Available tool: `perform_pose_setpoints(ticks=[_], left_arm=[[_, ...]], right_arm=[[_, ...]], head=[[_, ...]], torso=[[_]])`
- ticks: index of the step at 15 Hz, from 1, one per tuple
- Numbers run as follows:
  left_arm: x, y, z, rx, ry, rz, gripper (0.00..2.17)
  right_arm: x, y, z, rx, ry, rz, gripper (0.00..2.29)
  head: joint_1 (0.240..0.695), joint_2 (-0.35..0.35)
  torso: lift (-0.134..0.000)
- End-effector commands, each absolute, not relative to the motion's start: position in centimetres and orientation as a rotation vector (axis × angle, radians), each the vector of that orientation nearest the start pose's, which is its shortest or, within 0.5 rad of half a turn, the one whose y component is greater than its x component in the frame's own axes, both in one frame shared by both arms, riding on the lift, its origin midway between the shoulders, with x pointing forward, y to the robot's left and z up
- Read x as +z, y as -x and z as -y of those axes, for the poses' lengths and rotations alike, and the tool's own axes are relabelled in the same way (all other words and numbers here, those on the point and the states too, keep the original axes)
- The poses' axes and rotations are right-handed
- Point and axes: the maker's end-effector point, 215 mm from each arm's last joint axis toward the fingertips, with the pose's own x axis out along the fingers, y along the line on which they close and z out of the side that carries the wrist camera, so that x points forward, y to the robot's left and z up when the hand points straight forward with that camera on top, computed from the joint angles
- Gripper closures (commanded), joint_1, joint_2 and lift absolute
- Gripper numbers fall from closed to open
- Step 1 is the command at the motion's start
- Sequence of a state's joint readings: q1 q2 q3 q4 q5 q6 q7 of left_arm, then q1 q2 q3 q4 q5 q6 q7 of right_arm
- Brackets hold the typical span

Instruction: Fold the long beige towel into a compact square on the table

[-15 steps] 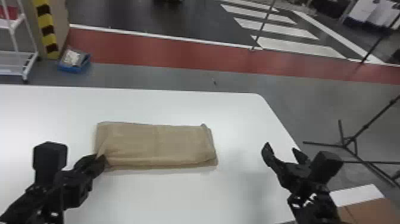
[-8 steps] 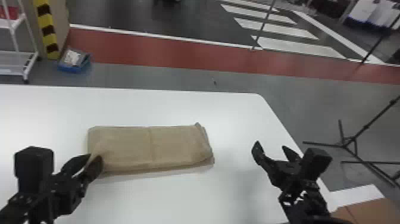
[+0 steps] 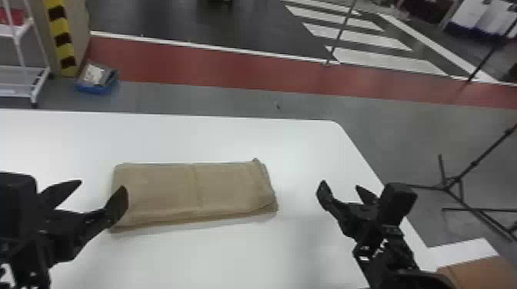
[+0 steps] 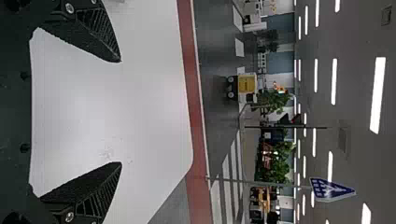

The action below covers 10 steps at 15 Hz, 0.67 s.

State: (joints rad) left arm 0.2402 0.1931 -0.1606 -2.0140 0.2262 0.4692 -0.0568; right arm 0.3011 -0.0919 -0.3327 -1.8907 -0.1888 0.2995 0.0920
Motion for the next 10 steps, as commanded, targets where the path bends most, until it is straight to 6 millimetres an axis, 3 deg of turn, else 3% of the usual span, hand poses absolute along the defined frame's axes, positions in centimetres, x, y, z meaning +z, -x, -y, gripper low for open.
perform_pose_setpoints(ticks=[1,3,5,7,8,10], left_arm=[[-38.3,-50.7,-13.0,-0.321,0.066,-0.301,0.09],[-38.2,-52.0,-11.1,-0.354,0.078,-0.281,0.36],[-38.9,-52.6,-9.8,-0.382,0.074,-0.296,0.88],[-40.2,-53.4,-9.5,-0.392,0.086,-0.321,1.55],[-41.0,-53.6,-9.3,-0.397,0.085,-0.336,1.71],[-42.5,-53.7,-9.0,-0.411,0.087,-0.364,1.71]], right_arm=[[-39.5,-48.7,39.0,-0.165,-0.055,-0.256,0.10],[-39.9,-49.0,37.4,-0.144,-0.043,-0.270,0.10],[-39.9,-49.2,35.6,-0.129,-0.037,-0.273,0.10],[-39.9,-49.3,35.0,-0.127,-0.025,-0.277,0.10],[-40.1,-49.2,34.8,-0.125,-0.021,-0.281,0.10],[-40.3,-49.2,34.6,-0.122,-0.018,-0.282,0.10]], head=[[0.695,-0.301],[0.695,-0.290],[0.695,-0.284],[0.695,-0.280],[0.695,-0.275],[0.695,-0.271]], torso=[[-0.123],[-0.123],[-0.123],[-0.123],[-0.123],[-0.123]])
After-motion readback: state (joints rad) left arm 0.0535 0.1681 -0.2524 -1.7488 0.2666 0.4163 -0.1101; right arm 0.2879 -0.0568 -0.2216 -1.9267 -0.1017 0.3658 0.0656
